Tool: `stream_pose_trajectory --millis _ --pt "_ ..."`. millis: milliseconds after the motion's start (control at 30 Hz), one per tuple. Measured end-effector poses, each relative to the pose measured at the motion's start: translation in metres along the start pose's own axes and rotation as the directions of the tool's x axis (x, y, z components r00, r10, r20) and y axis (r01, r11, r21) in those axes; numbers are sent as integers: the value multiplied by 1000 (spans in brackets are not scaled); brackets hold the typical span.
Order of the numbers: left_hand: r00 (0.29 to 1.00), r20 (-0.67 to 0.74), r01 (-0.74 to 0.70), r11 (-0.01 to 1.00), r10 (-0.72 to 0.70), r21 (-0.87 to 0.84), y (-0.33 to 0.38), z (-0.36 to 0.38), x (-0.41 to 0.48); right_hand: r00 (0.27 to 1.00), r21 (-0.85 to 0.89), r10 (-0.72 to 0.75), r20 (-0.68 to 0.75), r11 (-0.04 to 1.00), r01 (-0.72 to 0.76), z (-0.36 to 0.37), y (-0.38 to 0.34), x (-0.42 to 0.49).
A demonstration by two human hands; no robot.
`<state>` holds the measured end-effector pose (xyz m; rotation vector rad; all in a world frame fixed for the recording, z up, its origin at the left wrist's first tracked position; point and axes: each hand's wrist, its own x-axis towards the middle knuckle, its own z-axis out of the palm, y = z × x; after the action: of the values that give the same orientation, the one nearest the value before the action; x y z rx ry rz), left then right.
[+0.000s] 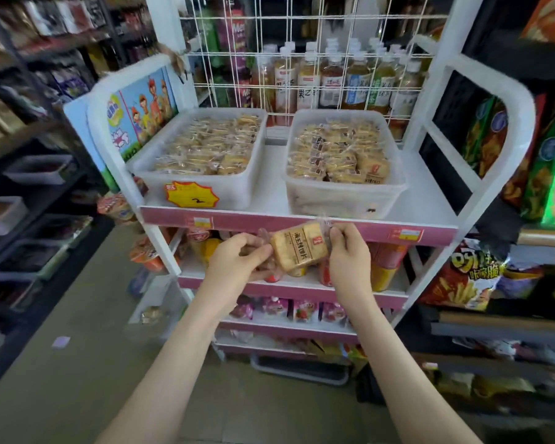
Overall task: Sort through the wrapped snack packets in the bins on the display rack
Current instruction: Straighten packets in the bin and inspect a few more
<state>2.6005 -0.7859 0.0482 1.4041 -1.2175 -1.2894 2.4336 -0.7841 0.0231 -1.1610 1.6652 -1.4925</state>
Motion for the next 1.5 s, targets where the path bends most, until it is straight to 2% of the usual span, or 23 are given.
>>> stream_pose_trajectory --millis 133,300,533,767,900,967,1033,1133,1200,1300,1433,1500 --pt "993 109 43 999 -39 -28 -14 -41 -17 998 16 49 40 999 -49 25 4 -36" --pt "979 191 65 996 -74 55 -37 -91 -37 997 11 68 44 998 -68 51 17 -93" --pt "963 251 74 991 -101 114 -52 -107 -61 985 26 171 1 985 -171 51 21 -139" --pt "979 192 53 996 -66 71 -56 -108 -73 988 28 150 41 988 -151 43 13 -146" --pt "996 90 -46 970 24 241 -54 -92 -92 1000 -12 31 6 999 -31 34 -4 -152" --pt "981 191 -3 993 -20 119 -49 -79 -104 994 -75 -105 26 991 107 33 -15 -160" --pt "951 303 89 993 -61 -79 -46 -66 -115 961 -115 -244 133 959 260 35 -24 -171" --pt "948 319 98 949 4 -300 -44 -55 -120 868 -93 -362 340 905 414 36 -27 -182" --pt "943 328 70 925 61 -373 -42 -55 -121 842 -31 -353 409 916 399 31 -27 -182" --pt "932 347 44 918 104 -393 -39 -58 -122 845 163 -319 429 947 275 17 -31 -177" --pt "936 337 33 928 101 -372 -36 -62 -119 880 402 -331 340 897 183 5 -35 -172" --pt "947 311 47 920 84 -390 -33 -65 -118 913 446 -311 264 879 170 2 -36 -169"
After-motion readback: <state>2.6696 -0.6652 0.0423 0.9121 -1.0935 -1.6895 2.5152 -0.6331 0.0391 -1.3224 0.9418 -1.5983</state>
